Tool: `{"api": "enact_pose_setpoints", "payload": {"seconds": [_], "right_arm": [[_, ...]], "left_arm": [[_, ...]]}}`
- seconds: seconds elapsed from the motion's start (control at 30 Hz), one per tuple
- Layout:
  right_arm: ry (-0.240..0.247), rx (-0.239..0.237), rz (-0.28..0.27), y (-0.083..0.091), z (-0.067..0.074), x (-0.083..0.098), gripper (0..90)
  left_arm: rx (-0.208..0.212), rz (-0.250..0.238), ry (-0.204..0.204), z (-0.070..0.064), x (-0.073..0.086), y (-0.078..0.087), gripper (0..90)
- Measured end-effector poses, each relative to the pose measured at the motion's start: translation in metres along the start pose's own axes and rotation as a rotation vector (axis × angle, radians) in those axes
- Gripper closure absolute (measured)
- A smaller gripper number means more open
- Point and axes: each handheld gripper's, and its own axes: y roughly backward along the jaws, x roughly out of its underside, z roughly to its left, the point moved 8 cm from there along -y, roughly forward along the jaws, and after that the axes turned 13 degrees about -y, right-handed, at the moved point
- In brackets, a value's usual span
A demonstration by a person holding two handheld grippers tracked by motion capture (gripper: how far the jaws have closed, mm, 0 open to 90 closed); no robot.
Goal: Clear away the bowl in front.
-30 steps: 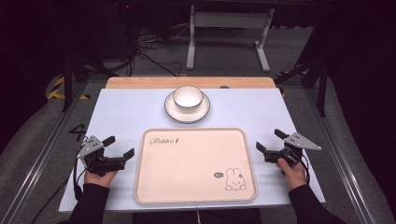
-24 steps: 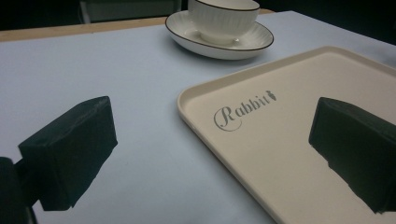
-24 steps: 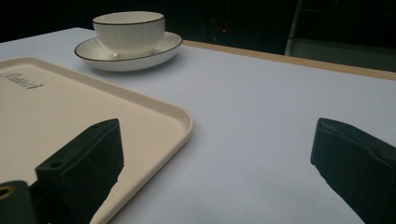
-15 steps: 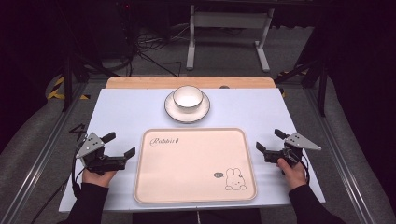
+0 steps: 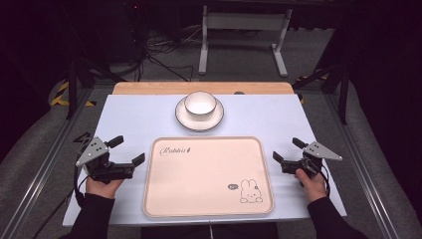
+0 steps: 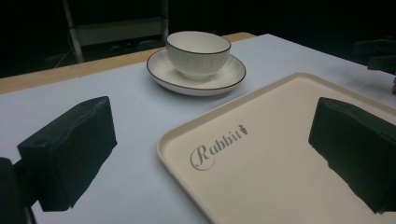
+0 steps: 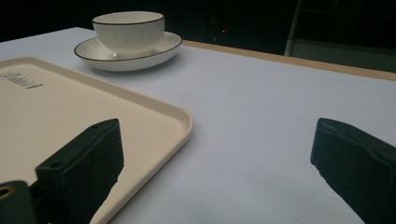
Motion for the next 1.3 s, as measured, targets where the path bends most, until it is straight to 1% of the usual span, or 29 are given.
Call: {"api": "enact_pose_setpoints", "payload": {"seconds": [0.07,0.1,0.23,0.3,0.43,0.6,0.63,0.73,0.87,0.9,0.93,0.97,1.0,1.07,1.1,1.3], "right_arm": [[0.000,-0.001,0.000,0.000,0.000,0.000,3.1],[0.000,-0.001,0.000,0.000,0.000,0.000,3.1],[-0.002,-0.001,0.000,0.000,0.000,0.000,3.1],[-0.001,-0.001,0.000,0.000,0.000,0.000,3.1],[-0.001,-0.001,0.000,0.000,0.000,0.000,3.1],[-0.002,-0.001,0.000,0.000,0.000,0.000,3.1],[-0.001,-0.001,0.001,0.000,0.000,0.000,3.1],[-0.001,0.000,0.001,0.000,0.000,0.000,3.1],[-0.003,-0.001,0.000,0.000,0.000,0.000,3.1],[-0.004,-0.001,0.001,0.000,0.000,0.000,3.1],[-0.003,-0.001,0.001,0.000,0.000,0.000,3.1],[-0.005,-0.002,0.001,0.000,0.000,0.000,3.1],[-0.005,-0.002,0.001,0.000,0.000,0.000,3.1],[-0.005,-0.002,0.000,0.000,0.000,0.000,3.1],[-0.006,-0.003,0.000,0.001,0.000,0.000,3.1],[-0.006,-0.003,0.000,0.000,0.000,0.000,3.1]], "left_arm": [[0.012,0.001,-0.016,-0.003,-0.005,-0.002,1.4],[0.012,0.001,-0.016,-0.003,-0.005,-0.002,1.4],[0.009,-0.015,-0.029,-0.004,-0.014,-0.001,1.4],[0.008,-0.025,-0.027,-0.004,-0.017,0.000,1.4],[0.009,-0.031,-0.022,-0.004,-0.019,-0.001,1.2],[0.030,-0.023,-0.020,-0.006,-0.020,-0.007,1.0],[0.041,-0.013,-0.028,-0.008,-0.021,-0.011,1.0],[0.056,-0.012,-0.033,-0.010,-0.025,-0.017,1.1],[0.083,-0.005,-0.051,-0.016,-0.033,-0.029,1.0],[0.091,-0.006,-0.058,-0.017,-0.034,-0.031,1.0],[0.110,-0.011,-0.063,-0.020,-0.036,-0.034,1.1],[0.115,-0.009,-0.068,-0.020,-0.036,-0.036,1.2],[0.124,-0.012,-0.065,-0.022,-0.037,-0.038,1.2],[0.128,-0.020,-0.066,-0.022,-0.038,-0.039,1.2],[0.137,-0.021,-0.055,-0.022,-0.039,-0.041,1.2],[0.144,-0.034,-0.046,-0.021,-0.047,-0.049,0.7]]}}
